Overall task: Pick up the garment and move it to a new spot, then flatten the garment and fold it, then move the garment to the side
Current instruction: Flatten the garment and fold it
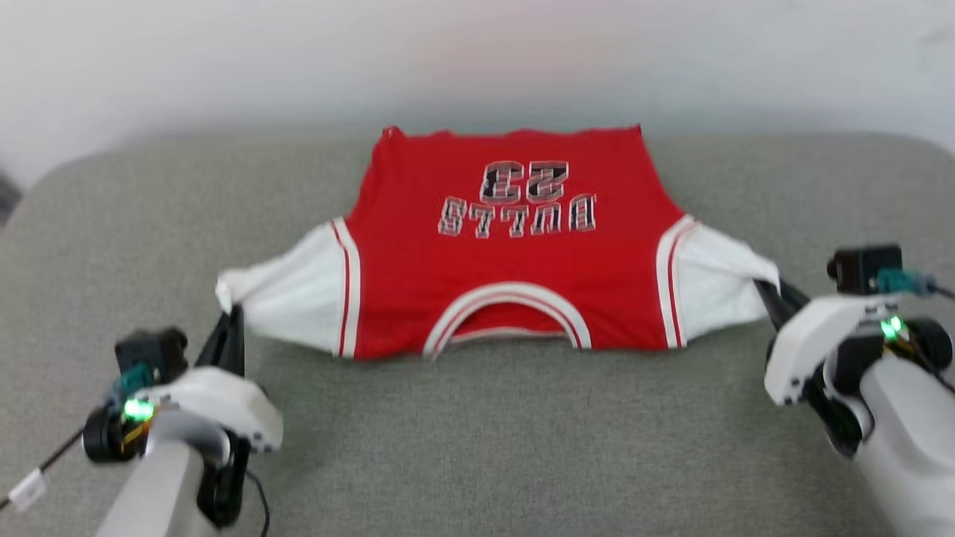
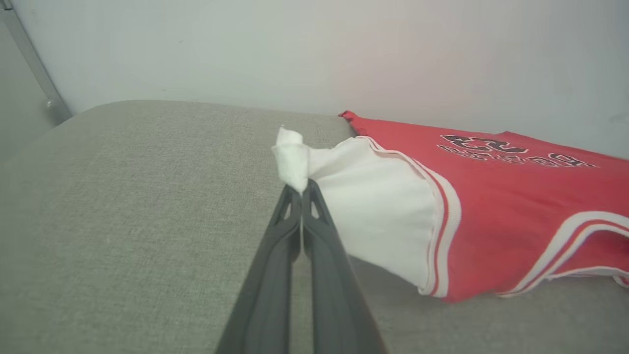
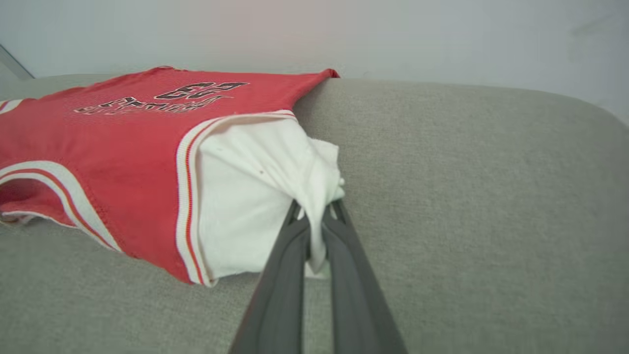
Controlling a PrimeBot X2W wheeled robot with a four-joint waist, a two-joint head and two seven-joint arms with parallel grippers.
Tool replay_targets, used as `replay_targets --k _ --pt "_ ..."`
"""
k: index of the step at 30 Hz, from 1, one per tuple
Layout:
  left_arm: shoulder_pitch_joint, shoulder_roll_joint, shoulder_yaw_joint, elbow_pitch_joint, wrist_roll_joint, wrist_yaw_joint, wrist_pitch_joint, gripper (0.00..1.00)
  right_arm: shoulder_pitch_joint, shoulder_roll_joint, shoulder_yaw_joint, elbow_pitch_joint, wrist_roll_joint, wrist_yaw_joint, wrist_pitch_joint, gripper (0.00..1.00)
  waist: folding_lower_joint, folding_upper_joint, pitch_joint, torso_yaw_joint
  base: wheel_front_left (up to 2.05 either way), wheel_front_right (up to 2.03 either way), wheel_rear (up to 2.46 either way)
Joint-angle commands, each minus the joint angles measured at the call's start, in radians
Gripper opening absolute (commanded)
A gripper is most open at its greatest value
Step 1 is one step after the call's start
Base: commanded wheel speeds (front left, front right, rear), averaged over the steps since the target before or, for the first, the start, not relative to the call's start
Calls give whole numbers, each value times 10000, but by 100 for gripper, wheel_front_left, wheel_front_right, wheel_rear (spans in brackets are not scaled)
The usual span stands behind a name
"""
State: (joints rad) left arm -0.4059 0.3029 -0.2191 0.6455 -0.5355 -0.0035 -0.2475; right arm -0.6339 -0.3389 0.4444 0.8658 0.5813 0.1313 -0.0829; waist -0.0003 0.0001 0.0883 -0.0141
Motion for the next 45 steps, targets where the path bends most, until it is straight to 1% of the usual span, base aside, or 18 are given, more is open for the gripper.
replay_targets --k 1,5,10,14,17,22,23,24,25,28,31,34,37,38,40,43,45 --pt "422 127 26 -245 -1 122 92 0 429 -123 -69 -167 31 -8 73 0 3 -1 -627 -120 0 0 0" --pt "2051 286 56 -1616 -87 629 556 0 1736 -376 -383 -1008 -148 -10 334 0 3 -1 -1109 -179 0 0 0" --pt "4083 286 228 -3618 -442 1350 1279 0 3456 -419 -1159 -2229 -441 -10 770 0 3 -1 -1306 -185 0 0 0" --pt "5473 364 233 -5063 -497 1934 1739 0 4937 -246 -1928 -3386 -840 -8 1356 0 3 -1 -1380 -152 0 0 0" --pt "6265 520 201 -5895 -345 2302 2008 0 5986 -174 -2561 -4263 -1214 -8 1845 0 3 -1 -1403 -109 0 0 0" --pt "6957 548 0 -6895 -199 2714 2431 0 7532 342 -3570 -5827 -2093 -8 2971 0 3 -1 -1372 -82 0 0 0" --pt "7008 544 -65 -7010 -135 2765 2490 0 7732 500 -3740 -6060 -2179 -8 3218 4 3 -1 -1353 -78 0 0 0" --pt "7018 516 -128 -7124 -97 2775 2499 0 7914 627 -3865 -6307 -2327 -8 3470 45 3 -1 -1334 -77 0 0 0" --pt "7004 468 -187 -7202 -108 2794 2528 0 8014 725 -3985 -6541 -2439 -8 3634 100 3 -1 -1314 -77 0 0 0" --pt "6807 389 -286 -7394 -44 2804 2453 0 8018 951 -4137 -7128 -2575 -7 3908 100 3 -1 -1258 -74 0 0 0" --pt "6601 364 -364 -7448 -29 2691 2343 0 7494 1097 -4475 -7638 -2718 -7 3744 100 3 -1 -1176 -76 0 0 0" --pt "6384 398 -404 -7469 35 2594 2248 0 6766 1310 -4967 -7759 -2776 -7 3469 100 3 -1 -1036 -49 0 0 0" --pt "6100 414 -506 -7649 179 2541 2205 0 5616 1404 -5359 -7411 -2744 -5 3297 100 3 -1 -731 63 0 0 0" --pt "6100 414 -506 -7649 179 2541 2205 0 5616 1404 -5359 -7411 -2744 -5 3297 100 3 -1 -731 63 0 0 0" --pt "5811 408 -571 -7806 275 2532 2213 0 4666 1406 -5509 -6994 -2689 -7 3243 100 3 -1 -395 201 0 0 0" --pt "5409 350 -683 -7988 397 2466 2161 0 3169 1311 -5435 -6041 -2713 -7 3347 100 3 -1 91 421 0 0 0" --pt "5085 274 -788 -8083 465 2411 2104 0 2189 1294 -5308 -5320 -2674 -7 3651 100 3 -1 446 597 0 0 0"
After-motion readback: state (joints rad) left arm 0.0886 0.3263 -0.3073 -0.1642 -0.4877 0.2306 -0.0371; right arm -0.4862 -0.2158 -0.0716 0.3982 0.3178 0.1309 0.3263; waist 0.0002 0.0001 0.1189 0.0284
